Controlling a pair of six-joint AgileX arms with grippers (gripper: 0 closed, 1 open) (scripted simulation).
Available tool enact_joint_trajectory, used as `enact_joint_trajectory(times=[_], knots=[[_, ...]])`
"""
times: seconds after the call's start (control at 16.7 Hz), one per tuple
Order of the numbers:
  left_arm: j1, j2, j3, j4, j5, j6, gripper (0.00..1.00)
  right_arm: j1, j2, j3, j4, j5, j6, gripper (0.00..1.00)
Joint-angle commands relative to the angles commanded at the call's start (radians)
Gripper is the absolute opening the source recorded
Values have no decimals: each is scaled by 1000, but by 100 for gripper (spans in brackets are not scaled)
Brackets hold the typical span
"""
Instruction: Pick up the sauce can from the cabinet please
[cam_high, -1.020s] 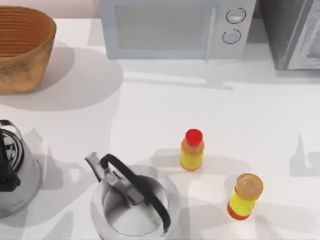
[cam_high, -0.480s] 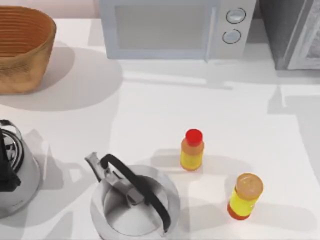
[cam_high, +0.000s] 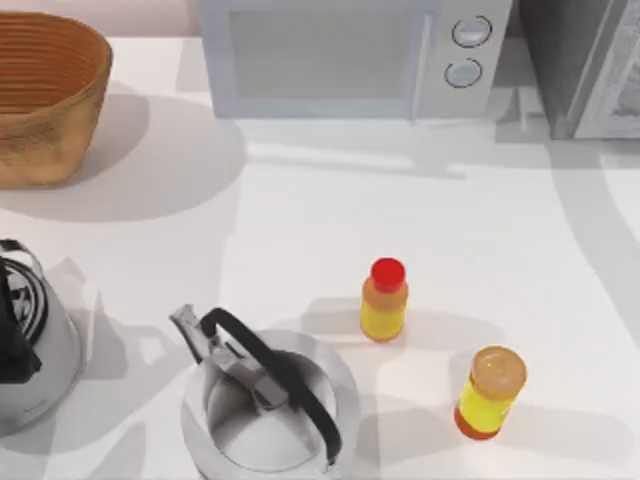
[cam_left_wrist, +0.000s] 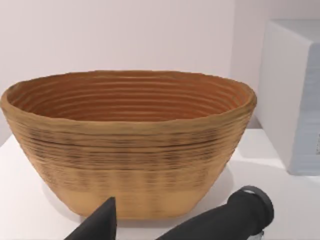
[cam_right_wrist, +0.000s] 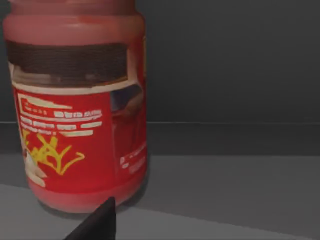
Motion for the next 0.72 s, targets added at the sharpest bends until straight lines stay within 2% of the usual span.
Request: enact_joint_trajectory(times=[0.18, 0.54, 0.72], knots=[[0, 0, 0, 0, 0, 0, 100, 10, 66, 86, -23, 11, 1, 100], [0, 0, 0, 0, 0, 0, 100, 11, 71, 95, -22, 14, 1, 100], [0, 0, 0, 0, 0, 0, 100, 71, 136, 154, -14, 76, 3, 100]])
